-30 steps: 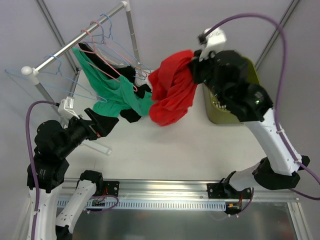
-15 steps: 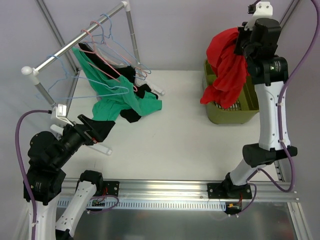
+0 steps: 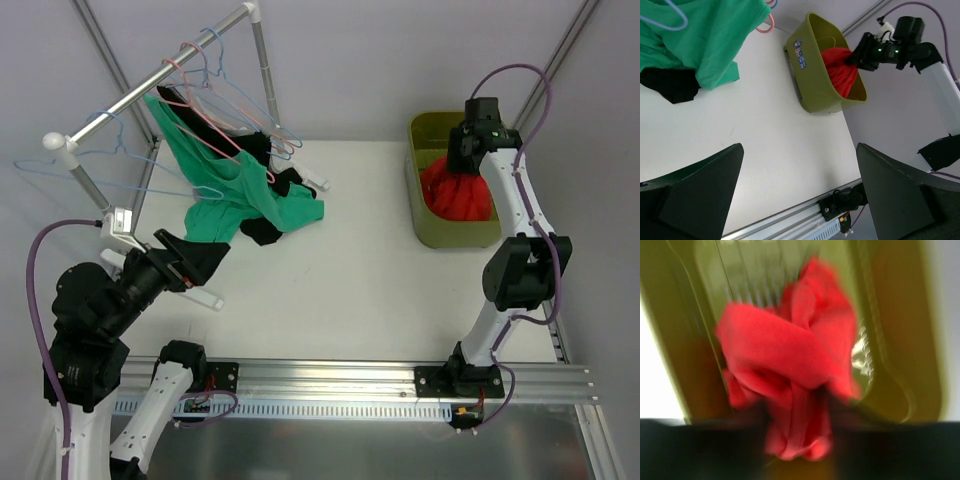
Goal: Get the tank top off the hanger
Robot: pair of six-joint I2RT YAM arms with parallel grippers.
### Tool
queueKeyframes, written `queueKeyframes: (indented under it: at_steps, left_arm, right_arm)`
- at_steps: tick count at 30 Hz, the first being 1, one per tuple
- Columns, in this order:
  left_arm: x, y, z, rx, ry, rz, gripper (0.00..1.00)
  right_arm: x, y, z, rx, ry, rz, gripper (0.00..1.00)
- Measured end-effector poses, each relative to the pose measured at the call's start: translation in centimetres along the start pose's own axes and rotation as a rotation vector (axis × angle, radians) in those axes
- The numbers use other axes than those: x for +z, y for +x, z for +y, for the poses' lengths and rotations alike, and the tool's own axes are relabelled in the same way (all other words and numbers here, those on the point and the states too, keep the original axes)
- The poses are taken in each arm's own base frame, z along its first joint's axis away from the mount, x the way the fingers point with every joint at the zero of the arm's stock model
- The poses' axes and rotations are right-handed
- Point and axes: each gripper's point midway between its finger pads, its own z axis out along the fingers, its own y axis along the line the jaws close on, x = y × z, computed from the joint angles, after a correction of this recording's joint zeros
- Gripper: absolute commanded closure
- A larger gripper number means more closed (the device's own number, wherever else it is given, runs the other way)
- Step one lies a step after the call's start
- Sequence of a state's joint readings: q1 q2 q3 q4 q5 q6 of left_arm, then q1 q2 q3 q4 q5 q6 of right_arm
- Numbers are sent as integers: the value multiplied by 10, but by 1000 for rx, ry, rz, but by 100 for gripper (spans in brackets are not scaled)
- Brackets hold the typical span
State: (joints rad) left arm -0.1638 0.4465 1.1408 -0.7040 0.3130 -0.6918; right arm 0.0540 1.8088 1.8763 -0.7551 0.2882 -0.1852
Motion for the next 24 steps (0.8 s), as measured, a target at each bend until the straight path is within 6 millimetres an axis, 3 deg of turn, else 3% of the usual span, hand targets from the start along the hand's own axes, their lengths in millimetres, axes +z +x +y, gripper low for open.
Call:
queueKeyframes:
  at_steps: [1, 2, 3, 6, 8, 11, 14, 17, 19, 21, 24]
  left_arm:
    - [-1, 0, -2, -1, 2, 4, 1]
    - [-3, -2, -6, -1, 7, 10, 1]
    - [-5, -5, -11, 0, 17, 17, 1]
    - [-9, -21, -33, 12, 58, 12, 1]
    - [-9, -35, -49, 24, 87, 5, 1]
    - [-1, -60, -68, 34, 100, -4, 1]
    - [18, -90, -77, 39, 67, -39, 1]
    - [45, -119, -66, 36, -41, -81, 1]
    - [65, -133, -54, 27, -114, -96, 1]
    - [85, -143, -37, 17, -200, -106, 1]
    - [120, -148, -13, 12, -311, -90, 1]
  right_arm:
    - [8, 15, 4, -6, -4, 45, 31]
    - [12, 28, 6, -5, -7, 84, 12]
    - [13, 35, 8, 2, -11, 108, 1]
    - [6, 32, 9, 27, -17, 107, 1]
    - [-7, 12, 8, 56, -22, 63, 0]
    - [-42, -19, 5, 113, -53, -34, 1]
    - [-90, -32, 3, 162, -119, -114, 0]
    - [-141, -33, 6, 221, -229, -189, 1]
    - [-164, -26, 12, 248, -302, -203, 1]
    - [-173, -13, 20, 266, -362, -182, 0]
    - [-165, 14, 35, 270, -416, -102, 0]
